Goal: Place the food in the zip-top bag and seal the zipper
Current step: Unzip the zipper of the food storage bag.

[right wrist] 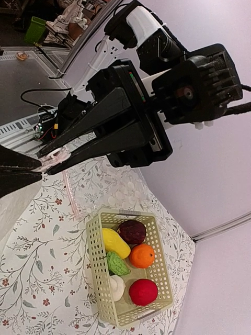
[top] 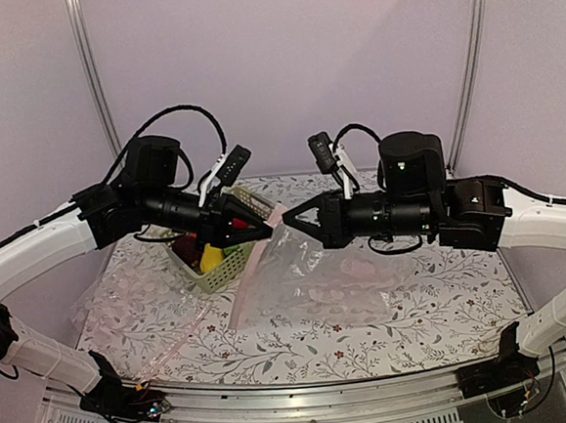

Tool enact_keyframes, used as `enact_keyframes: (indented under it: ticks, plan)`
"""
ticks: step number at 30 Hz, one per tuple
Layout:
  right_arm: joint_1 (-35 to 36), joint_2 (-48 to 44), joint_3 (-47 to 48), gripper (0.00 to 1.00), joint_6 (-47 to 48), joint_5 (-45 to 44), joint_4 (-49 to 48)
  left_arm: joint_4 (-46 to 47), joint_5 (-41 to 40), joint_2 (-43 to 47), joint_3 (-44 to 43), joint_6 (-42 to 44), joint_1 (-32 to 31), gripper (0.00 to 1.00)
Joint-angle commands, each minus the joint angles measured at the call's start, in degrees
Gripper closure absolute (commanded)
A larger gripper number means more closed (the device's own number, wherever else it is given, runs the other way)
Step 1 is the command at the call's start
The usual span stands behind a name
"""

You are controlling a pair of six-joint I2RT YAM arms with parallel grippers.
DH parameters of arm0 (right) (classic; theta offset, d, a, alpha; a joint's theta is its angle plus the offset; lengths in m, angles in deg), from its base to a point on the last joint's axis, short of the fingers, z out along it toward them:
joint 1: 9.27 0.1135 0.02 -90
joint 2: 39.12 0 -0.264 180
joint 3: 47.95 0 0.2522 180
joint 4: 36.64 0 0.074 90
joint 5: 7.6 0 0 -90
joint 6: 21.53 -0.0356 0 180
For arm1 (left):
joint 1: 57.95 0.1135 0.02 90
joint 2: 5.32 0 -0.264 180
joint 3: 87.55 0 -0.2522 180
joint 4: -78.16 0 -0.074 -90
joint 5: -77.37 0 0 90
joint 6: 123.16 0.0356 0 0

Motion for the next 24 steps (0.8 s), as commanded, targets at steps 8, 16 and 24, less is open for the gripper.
enact_keyframes:
  ticks: [8, 16, 24]
  plan:
    - [-4.35, -4.40, 4.82, 1.00, 2.53, -8.47, 2.63, -9.08, -0.74, -0.41, 0.55, 1.01, 0.39, 1.00]
    - [-6.54, -3.49, 6.03, 1.00, 2.16, -8.51, 4.88, -9.26, -0.79, -0.52, 0.55, 1.10, 0.22, 1.00]
    - [-8.36, -3.65, 6.73, 1.00, 2.98, -9.39, 5.21, -9.60, -0.93, -0.84, 0.37, 1.28, 0.15, 1.00]
